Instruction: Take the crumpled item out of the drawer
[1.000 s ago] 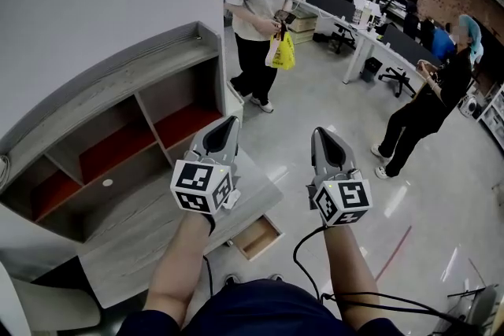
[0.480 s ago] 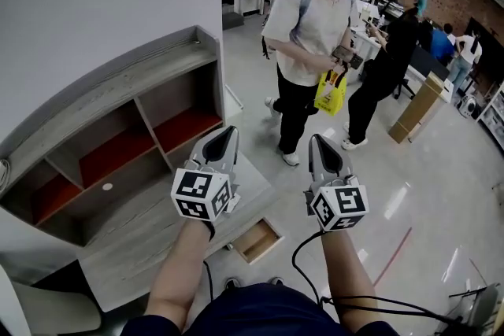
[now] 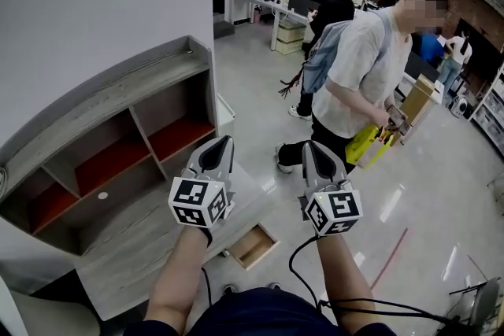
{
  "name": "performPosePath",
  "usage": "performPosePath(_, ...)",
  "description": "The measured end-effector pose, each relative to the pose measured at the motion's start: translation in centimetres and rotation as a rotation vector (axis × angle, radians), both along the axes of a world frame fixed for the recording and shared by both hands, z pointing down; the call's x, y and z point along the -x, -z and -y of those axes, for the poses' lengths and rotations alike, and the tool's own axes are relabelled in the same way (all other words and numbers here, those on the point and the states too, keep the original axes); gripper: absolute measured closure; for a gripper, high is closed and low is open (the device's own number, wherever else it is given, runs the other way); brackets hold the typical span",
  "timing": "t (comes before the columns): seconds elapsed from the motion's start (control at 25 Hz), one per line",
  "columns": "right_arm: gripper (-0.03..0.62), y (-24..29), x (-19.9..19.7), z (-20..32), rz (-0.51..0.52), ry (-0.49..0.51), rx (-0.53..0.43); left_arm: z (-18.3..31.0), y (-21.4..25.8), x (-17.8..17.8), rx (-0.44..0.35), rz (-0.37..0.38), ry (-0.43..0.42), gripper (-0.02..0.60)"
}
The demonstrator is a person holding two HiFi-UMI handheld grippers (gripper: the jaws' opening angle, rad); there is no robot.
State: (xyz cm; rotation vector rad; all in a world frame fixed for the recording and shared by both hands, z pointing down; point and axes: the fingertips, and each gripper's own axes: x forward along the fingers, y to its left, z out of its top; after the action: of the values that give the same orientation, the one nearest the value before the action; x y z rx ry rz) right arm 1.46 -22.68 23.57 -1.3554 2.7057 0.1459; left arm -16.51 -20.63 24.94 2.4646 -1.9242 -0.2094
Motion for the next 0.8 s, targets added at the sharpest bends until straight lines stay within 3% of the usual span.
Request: performPosePath(0.8, 0.588, 0.1, -1.7, -1.9, -0.001, -0.044, 0.001, -1.2, 0.2, -1.3, -0.001, -0.007, -0.042, 0.578)
